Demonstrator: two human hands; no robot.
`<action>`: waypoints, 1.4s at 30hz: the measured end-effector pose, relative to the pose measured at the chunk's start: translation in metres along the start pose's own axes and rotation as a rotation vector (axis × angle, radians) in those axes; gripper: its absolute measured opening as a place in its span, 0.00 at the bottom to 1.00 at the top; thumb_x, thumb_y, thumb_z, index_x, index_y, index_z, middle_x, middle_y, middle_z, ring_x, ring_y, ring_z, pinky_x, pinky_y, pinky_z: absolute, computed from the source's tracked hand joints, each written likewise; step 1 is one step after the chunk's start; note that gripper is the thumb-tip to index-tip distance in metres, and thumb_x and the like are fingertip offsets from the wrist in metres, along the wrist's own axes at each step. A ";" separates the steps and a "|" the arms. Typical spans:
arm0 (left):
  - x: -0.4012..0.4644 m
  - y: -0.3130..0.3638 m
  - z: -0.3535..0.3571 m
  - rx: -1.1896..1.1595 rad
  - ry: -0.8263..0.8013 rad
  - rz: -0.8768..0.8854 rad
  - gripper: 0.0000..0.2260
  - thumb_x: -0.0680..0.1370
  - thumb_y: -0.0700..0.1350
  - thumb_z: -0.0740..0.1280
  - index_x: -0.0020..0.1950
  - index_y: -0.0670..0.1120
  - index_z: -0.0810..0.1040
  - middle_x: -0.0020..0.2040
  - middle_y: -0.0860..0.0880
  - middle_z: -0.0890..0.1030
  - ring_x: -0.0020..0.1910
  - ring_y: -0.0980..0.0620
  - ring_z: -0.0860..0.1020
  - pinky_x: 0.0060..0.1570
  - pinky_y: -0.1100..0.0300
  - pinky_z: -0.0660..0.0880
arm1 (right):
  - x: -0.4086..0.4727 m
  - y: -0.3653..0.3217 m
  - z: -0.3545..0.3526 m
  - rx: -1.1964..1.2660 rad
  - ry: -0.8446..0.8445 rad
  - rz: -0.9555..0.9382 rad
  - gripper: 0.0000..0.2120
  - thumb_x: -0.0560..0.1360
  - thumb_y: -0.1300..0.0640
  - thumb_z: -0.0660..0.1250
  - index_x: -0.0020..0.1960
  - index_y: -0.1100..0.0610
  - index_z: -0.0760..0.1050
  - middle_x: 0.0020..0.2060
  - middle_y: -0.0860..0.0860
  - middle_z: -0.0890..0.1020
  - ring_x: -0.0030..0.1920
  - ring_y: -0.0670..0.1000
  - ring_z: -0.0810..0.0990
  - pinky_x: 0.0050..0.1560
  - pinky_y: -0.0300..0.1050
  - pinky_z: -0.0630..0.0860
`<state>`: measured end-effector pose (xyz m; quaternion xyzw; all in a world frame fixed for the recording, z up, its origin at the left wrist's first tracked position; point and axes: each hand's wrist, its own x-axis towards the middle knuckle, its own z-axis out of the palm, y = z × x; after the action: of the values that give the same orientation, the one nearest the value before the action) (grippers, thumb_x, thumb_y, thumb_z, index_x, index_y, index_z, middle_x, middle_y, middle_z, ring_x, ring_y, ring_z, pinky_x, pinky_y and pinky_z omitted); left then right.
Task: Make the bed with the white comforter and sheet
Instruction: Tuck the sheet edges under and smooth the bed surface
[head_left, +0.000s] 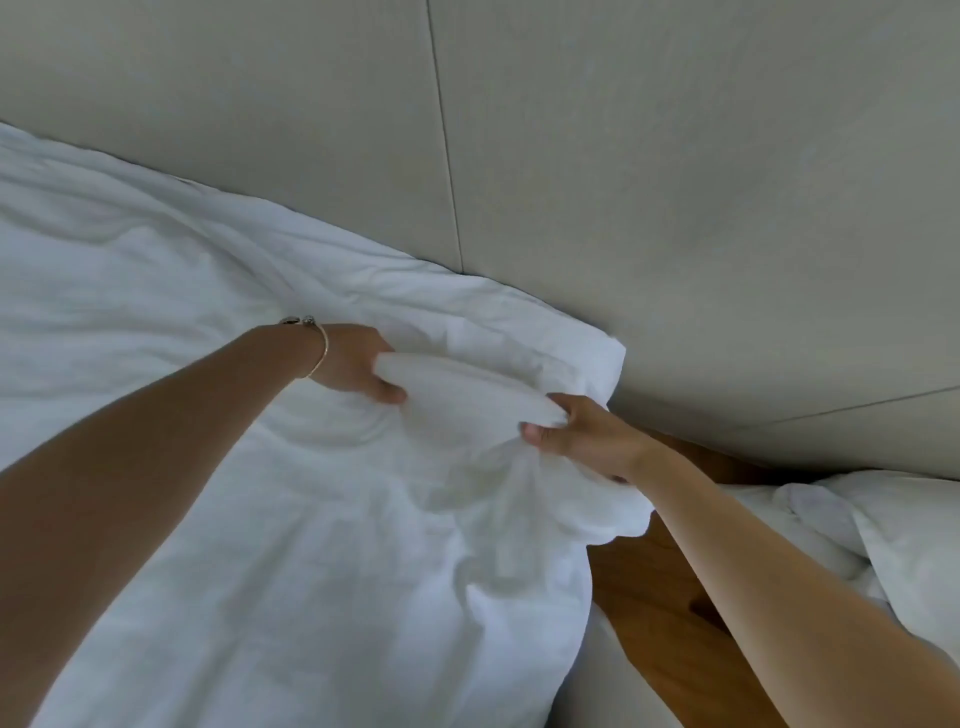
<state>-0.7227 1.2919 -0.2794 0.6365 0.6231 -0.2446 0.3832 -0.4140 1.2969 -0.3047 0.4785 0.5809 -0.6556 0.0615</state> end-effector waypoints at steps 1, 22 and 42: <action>-0.004 -0.002 -0.005 -0.096 0.133 0.009 0.14 0.72 0.62 0.70 0.44 0.52 0.79 0.46 0.52 0.81 0.46 0.51 0.78 0.48 0.57 0.74 | 0.001 -0.008 -0.005 0.065 0.092 -0.031 0.23 0.71 0.39 0.72 0.61 0.52 0.77 0.52 0.47 0.84 0.51 0.49 0.83 0.56 0.45 0.78; 0.161 0.050 0.018 0.052 1.327 -0.237 0.10 0.74 0.50 0.67 0.50 0.44 0.77 0.49 0.45 0.78 0.53 0.43 0.71 0.66 0.47 0.63 | 0.113 0.013 -0.021 -0.559 1.181 -0.140 0.12 0.78 0.55 0.62 0.60 0.57 0.75 0.57 0.56 0.78 0.58 0.60 0.74 0.65 0.54 0.66; 0.048 -0.104 0.082 -0.313 0.626 -0.451 0.26 0.81 0.63 0.45 0.76 0.64 0.38 0.78 0.52 0.34 0.76 0.50 0.34 0.72 0.40 0.36 | 0.169 -0.117 0.117 -0.948 0.233 -0.492 0.24 0.83 0.44 0.47 0.79 0.44 0.52 0.79 0.44 0.50 0.79 0.47 0.44 0.77 0.50 0.42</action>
<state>-0.8064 1.2484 -0.3843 0.4619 0.8629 -0.0194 0.2041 -0.6442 1.3187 -0.3560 0.3177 0.9105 -0.2598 0.0506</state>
